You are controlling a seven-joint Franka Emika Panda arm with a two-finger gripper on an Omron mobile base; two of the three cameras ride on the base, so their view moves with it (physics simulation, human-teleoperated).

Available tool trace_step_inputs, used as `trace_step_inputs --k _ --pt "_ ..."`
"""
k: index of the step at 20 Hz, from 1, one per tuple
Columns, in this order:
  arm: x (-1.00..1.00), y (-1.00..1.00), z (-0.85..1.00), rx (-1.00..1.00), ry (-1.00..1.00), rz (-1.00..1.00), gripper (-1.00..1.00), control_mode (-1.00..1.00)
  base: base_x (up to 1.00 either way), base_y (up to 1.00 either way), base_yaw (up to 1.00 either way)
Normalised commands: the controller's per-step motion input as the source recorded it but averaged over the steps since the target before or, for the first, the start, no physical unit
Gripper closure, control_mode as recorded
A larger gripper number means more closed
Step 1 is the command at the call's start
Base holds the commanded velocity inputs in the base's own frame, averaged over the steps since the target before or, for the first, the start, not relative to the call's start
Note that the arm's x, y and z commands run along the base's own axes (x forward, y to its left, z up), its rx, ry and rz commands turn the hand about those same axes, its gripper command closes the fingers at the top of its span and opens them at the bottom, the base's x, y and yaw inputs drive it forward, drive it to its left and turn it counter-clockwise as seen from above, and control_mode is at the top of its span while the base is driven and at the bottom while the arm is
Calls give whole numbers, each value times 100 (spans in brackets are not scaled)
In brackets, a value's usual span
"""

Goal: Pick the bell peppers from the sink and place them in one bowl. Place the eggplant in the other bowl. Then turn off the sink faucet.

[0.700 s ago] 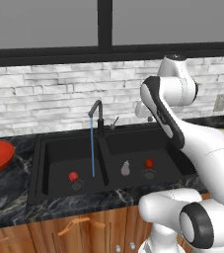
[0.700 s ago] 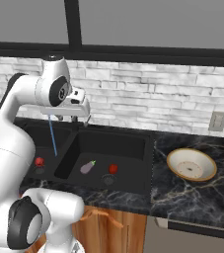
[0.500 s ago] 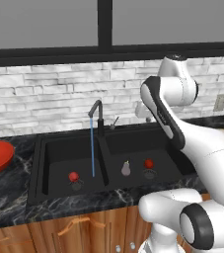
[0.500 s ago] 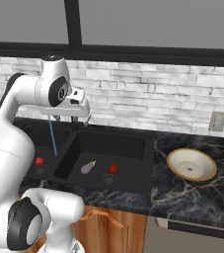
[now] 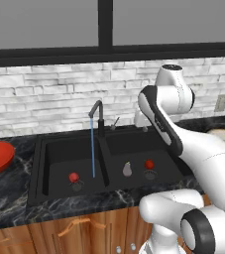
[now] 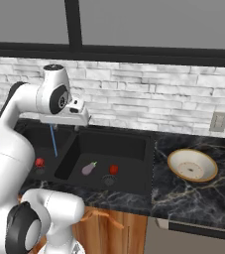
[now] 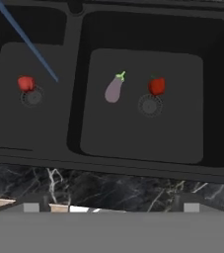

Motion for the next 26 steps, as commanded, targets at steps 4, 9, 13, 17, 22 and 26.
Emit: trace_step_inputs --k 4,9,13,17,22,26 --pt "-4 0 -46 2 4 -7 -100 -100 0 0 0" --pt "0 -4 -40 4 7 -2 -100 -100 0 0 0" --pt "2 -1 -43 7 8 -5 -100 -100 0 0 0" --pt "12 0 -39 5 8 -5 -100 -100 0 0 0" --pt "19 0 -41 2 8 -6 -100 -100 0 0 0" --pt "22 0 -46 0 6 -5 -100 -100 0 0 0"
